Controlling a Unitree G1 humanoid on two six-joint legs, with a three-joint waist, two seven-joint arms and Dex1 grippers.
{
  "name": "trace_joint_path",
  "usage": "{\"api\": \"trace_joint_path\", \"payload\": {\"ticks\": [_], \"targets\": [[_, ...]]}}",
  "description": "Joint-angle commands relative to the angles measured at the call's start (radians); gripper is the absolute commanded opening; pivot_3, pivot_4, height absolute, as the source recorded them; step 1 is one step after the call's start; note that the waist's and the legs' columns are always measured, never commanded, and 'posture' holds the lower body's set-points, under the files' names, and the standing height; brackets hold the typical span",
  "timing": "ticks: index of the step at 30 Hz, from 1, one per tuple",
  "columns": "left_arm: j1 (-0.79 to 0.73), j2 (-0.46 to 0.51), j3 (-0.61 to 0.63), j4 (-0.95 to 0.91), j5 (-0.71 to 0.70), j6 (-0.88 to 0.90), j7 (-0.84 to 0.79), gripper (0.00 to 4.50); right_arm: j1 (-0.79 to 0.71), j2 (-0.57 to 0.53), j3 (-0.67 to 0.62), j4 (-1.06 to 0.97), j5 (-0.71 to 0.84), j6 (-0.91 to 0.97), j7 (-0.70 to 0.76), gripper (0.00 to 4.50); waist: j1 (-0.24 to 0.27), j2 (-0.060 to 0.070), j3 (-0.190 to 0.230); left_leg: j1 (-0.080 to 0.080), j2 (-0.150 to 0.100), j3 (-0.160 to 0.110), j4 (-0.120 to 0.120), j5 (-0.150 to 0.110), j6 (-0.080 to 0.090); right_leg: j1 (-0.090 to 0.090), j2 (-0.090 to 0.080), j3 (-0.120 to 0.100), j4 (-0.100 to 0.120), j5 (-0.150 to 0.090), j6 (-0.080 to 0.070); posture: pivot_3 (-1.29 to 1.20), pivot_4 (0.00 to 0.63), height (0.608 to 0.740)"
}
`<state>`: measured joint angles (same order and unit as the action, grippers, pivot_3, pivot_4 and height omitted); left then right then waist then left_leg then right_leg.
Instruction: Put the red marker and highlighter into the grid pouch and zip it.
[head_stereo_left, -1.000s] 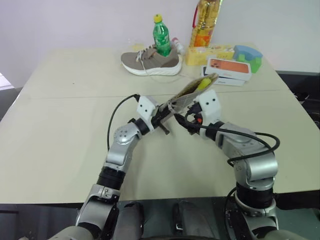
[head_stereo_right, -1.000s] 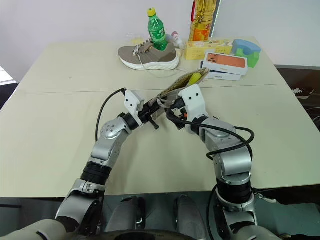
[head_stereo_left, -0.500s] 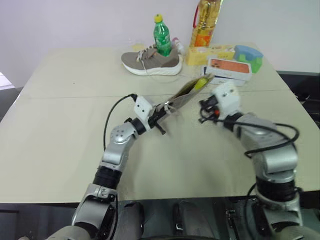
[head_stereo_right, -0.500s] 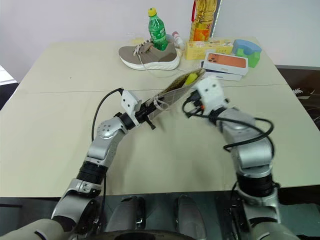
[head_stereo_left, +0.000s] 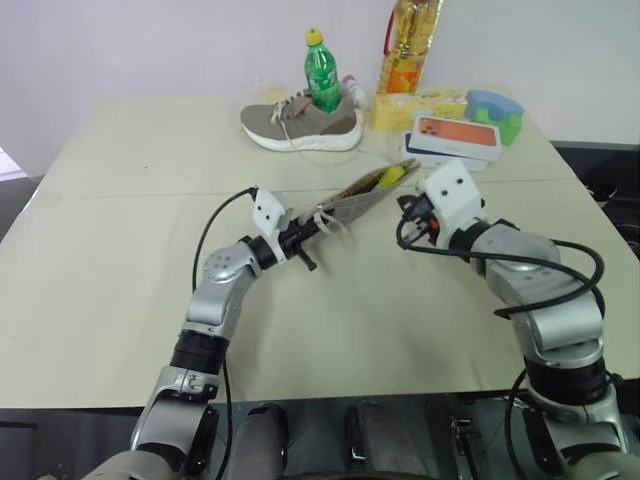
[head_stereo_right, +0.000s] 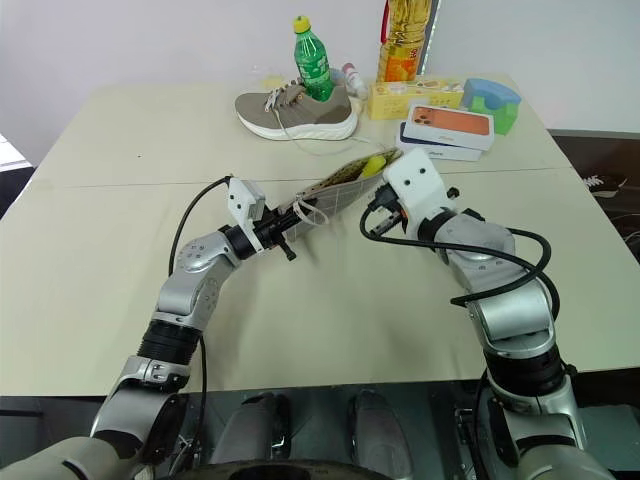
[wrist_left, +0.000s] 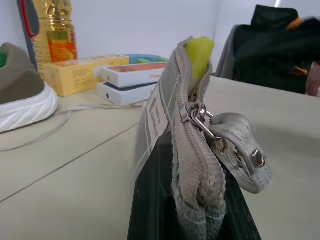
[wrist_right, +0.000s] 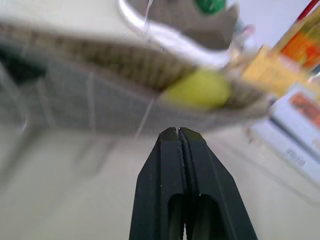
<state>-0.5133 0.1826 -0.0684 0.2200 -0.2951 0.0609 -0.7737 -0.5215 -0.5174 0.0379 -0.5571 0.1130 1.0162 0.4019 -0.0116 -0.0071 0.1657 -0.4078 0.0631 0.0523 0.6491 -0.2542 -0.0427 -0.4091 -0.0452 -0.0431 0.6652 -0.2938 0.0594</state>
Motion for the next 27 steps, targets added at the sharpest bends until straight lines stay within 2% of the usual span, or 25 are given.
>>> {"api": "trace_joint_path", "payload": {"ticks": [1, 8, 15, 22, 27], "targets": [[0.005, 0.011, -0.02, -0.043, 0.005, -0.015, -0.027, 0.0, -0.034, 0.016, -0.027, -0.036, 0.022, -0.012, -0.006, 0.05, 0.0, 0.0, 0.0, 0.0, 0.0, 0.0, 0.0, 0.0, 0.0, 0.0, 0.0, 0.0, 0.0, 0.0, 0.0, 0.0, 0.15, 0.74], [0.022, 0.011, -0.038, -0.068, 0.003, -0.018, -0.04, 0.0, -0.061, 0.062, -0.028, 0.021, 0.027, -0.018, -0.042, 0.05, -0.001, 0.0, 0.0, 0.0, 0.0, 0.0, 0.0, 0.0, 0.0, 0.0, 0.0, 0.0, 0.0, 0.0, 0.0, 0.0, 0.15, 0.74], [0.032, 0.009, -0.033, -0.087, -0.004, -0.011, -0.034, 0.0, -0.032, 0.056, -0.031, 0.079, 0.016, -0.026, -0.068, 0.05, 0.001, 0.0, 0.0, 0.0, 0.0, 0.0, 0.0, 0.0, 0.0, 0.0, 0.0, 0.0, 0.0, 0.0, 0.0, 0.0, 0.15, 0.74], [0.024, -0.006, -0.009, -0.089, -0.036, 0.018, -0.02, 0.0, 0.032, 0.005, 0.014, 0.08, -0.037, -0.117, -0.075, 0.05, 0.0, 0.0, 0.0, 0.0, 0.0, 0.0, 0.0, 0.0, 0.0, 0.0, 0.0, 0.0, 0.0, 0.0, 0.0, 0.0, 0.15, 0.74], [0.02, -0.001, -0.008, -0.086, -0.035, 0.024, -0.027, 0.0, 0.051, 0.008, 0.017, 0.058, -0.076, -0.209, -0.096, 0.05, -0.001, 0.0, 0.0, 0.0, 0.0, 0.0, 0.0, 0.0, 0.0, 0.0, 0.0, 0.0, 0.0, 0.0, 0.0, 0.0, 0.15, 0.74]]}}
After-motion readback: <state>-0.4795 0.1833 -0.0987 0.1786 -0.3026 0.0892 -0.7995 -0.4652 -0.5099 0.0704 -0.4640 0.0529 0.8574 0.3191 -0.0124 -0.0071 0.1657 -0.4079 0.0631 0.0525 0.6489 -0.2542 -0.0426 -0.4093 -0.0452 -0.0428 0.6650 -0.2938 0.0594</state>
